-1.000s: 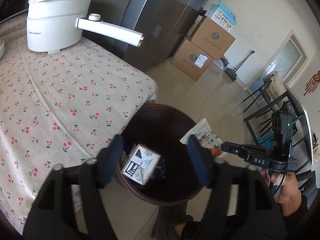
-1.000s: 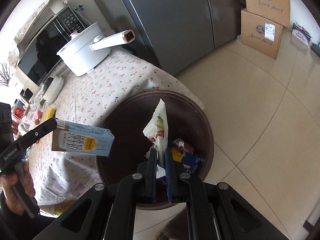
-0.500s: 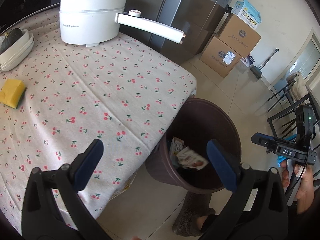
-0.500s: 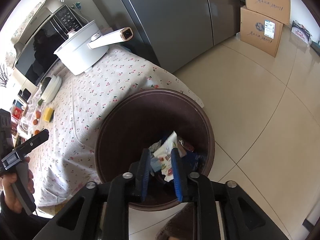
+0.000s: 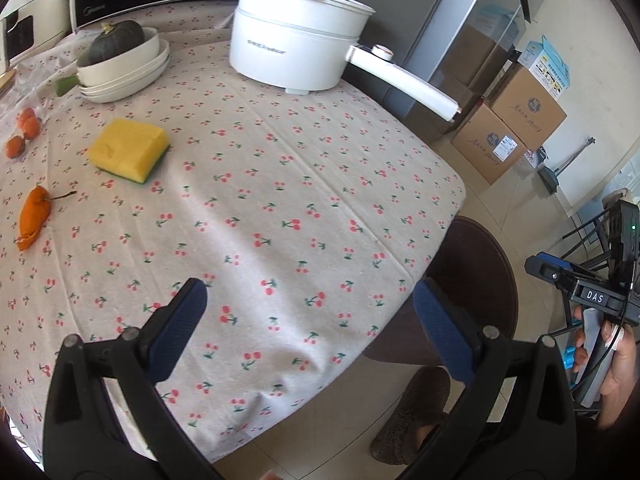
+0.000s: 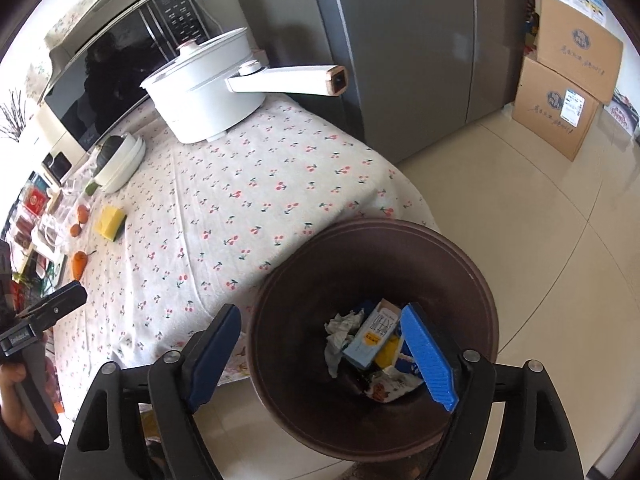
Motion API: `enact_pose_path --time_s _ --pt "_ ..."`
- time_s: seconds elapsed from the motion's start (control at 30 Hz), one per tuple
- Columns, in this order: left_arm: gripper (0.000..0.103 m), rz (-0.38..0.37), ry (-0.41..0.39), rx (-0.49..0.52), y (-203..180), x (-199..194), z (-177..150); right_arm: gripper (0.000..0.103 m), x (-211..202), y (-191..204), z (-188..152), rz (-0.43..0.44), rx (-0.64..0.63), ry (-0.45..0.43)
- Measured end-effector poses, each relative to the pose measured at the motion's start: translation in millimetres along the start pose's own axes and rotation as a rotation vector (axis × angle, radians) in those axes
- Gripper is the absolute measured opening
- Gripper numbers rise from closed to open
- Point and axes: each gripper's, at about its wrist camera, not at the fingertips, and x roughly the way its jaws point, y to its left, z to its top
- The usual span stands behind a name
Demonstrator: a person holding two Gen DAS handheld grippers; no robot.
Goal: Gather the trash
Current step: 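Move the left tool to the orange peel and grasp it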
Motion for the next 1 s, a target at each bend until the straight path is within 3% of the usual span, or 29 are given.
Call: enact_pose_path --time_s 0.37,0.67,0.9,1.0 --pt "0.102 0.129 -0.019 -0.11 91 -28 -7 0.091 32 77 12 0.008 -0.107 0.047" --pt "0.103 0.371 -0.08 -0.142 172 -29 9 0.093 60 130 23 0.047 -0.135 0.075" --pt "0.101 0.374 -0.05 -0.263 222 0 12 0.094 89 170 23 0.046 -0.215 0.114" --pt "0.091 0.368 -0.042 -0.286 232 11 17 0.094 104 191 31 0.048 -0.28 0.123"
